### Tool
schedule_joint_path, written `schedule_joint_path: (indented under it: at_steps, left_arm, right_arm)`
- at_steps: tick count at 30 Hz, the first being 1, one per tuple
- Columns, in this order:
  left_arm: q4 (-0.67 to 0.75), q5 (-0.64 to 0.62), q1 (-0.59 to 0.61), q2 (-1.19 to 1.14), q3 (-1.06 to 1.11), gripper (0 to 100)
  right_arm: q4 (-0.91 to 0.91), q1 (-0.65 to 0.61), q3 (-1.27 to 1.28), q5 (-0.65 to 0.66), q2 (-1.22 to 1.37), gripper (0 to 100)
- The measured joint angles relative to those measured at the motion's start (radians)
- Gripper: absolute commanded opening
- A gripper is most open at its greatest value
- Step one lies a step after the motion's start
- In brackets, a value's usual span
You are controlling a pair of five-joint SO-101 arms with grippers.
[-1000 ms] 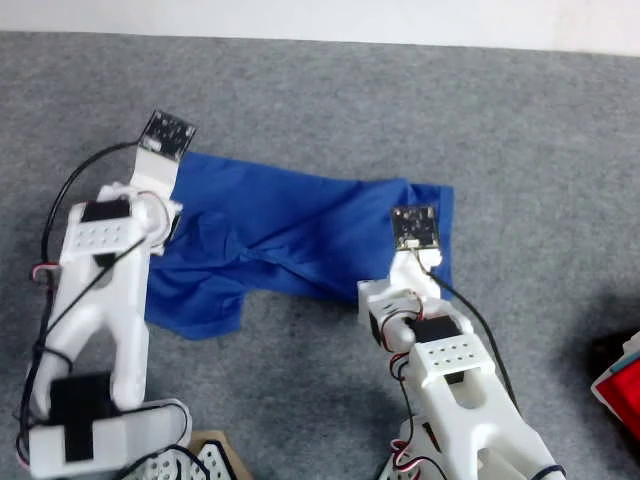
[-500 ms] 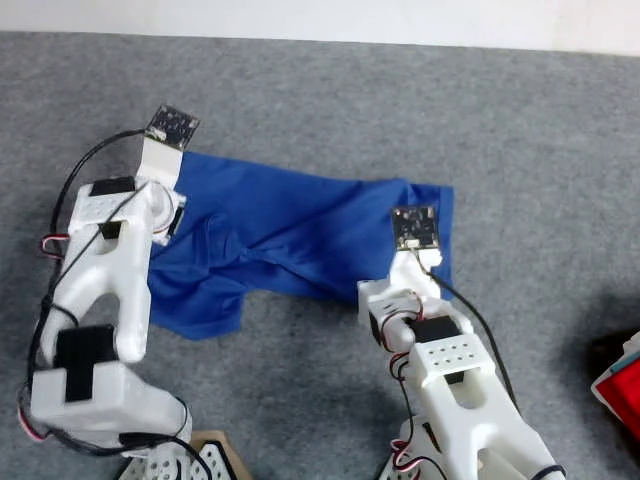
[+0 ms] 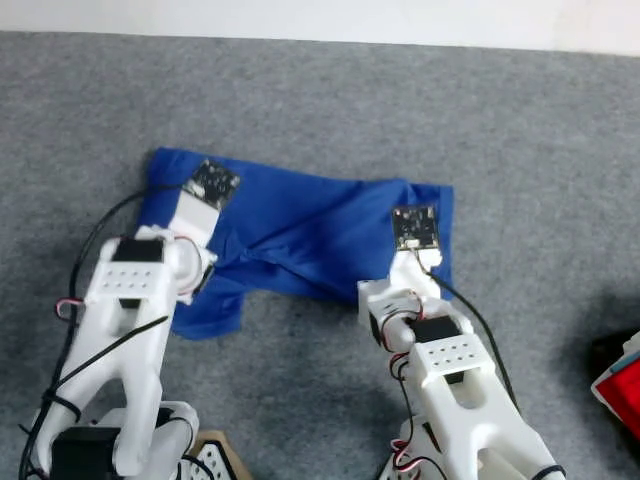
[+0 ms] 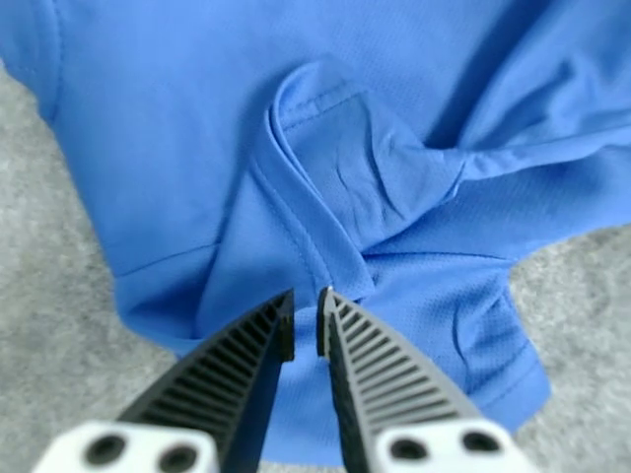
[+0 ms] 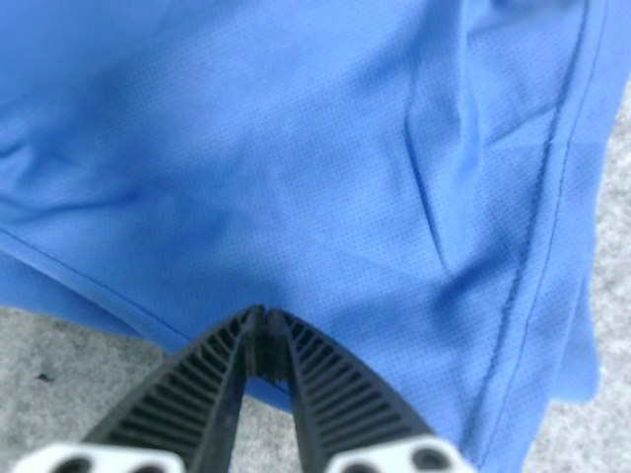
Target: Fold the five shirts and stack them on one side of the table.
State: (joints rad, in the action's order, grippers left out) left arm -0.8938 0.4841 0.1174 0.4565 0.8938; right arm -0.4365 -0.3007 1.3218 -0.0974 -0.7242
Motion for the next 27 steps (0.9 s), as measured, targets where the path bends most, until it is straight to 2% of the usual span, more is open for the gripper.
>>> schedule_joint_path:
  at_steps: [5,12,14,21,27]
  left_arm:
    - [0.097,0.011,0.000,0.005,0.083,7]
    - [0.106,0.054,0.000,0.006,0.092,6]
    - [0.106,0.054,0.000,0.006,0.092,0]
    - [0.106,0.054,0.000,0.006,0.092,1]
    - [0.015,0.054,-0.011,0.017,0.092,1]
  right_arm:
    - [0.000,0.000,0.000,0.008,0.000,0.7]
    - [0.000,0.000,0.000,0.025,0.000,0.7]
    - [0.000,0.000,0.000,0.025,0.000,0.7]
    - [0.000,0.000,0.000,0.025,0.000,0.7]
    - [0.000,0.000,0.000,0.025,0.000,0.7]
